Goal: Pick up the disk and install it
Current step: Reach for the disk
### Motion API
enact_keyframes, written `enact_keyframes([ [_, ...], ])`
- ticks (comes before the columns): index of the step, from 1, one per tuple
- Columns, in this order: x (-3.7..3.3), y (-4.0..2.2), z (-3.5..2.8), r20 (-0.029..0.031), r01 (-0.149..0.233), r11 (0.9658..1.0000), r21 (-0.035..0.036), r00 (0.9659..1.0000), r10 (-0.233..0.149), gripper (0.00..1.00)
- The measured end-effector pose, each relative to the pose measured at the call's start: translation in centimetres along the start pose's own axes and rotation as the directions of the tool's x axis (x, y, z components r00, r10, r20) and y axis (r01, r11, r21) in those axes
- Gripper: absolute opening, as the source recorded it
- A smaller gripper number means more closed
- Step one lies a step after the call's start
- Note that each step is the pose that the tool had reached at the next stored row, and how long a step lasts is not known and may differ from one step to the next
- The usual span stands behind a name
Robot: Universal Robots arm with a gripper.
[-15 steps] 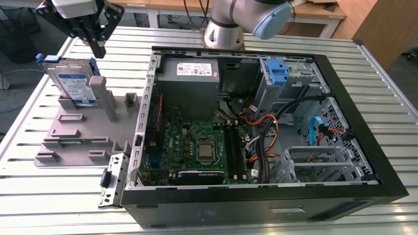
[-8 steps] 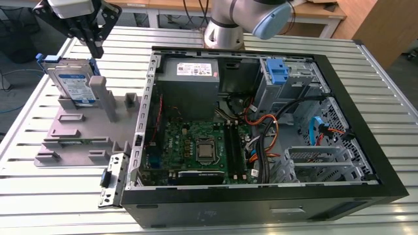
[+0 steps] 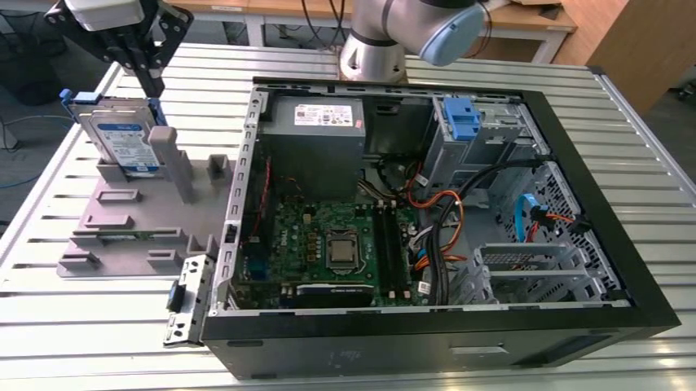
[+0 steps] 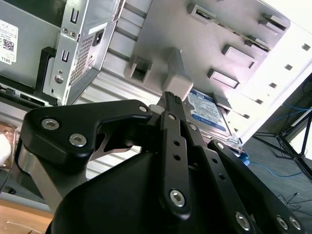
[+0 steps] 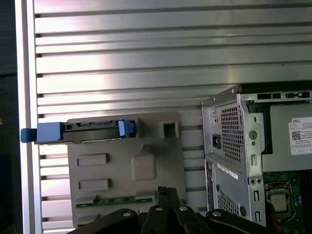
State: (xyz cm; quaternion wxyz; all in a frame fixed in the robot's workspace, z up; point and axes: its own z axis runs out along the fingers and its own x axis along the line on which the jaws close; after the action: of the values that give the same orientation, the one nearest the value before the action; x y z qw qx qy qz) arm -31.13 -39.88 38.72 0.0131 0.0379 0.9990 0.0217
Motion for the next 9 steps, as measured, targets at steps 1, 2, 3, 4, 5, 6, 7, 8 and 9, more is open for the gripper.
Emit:
enact_keyframes([
  [1,0.12,-0.01,0.0,-0.0001,0.0,1.0,0.0,1.0,0.0,0.11],
  [2,0.2,-0.01,0.01,0.0,0.0,1.0,0.0,1.0,0.0,0.11],
  [3,0.24,-0.02,0.01,0.0,0.0,1.0,0.0,1.0,0.0,0.11],
  [4,0.25,-0.02,0.01,0.0,0.0,1.0,0.0,1.0,0.0,0.11],
  [5,0.27,-0.02,0.01,-0.0001,0.0,1.0,0.0001,1.0,0.0,0.11],
  [6,0.3,-0.02,0.02,0.0,0.0,1.0,0.0,1.0,0.0,0.11],
  [7,0.33,0.0,0.03,-0.0001,0.0,1.0,0.0001,1.0,0.0,0.11],
  [8,0.36,0.05,0.07,0.0,0.0,1.0,0.0,1.0,0.0,0.11],
  [9,0.38,0.13,0.1,-0.0001,0.0,1.0,0.0001,1.0,0.0,0.11],
])
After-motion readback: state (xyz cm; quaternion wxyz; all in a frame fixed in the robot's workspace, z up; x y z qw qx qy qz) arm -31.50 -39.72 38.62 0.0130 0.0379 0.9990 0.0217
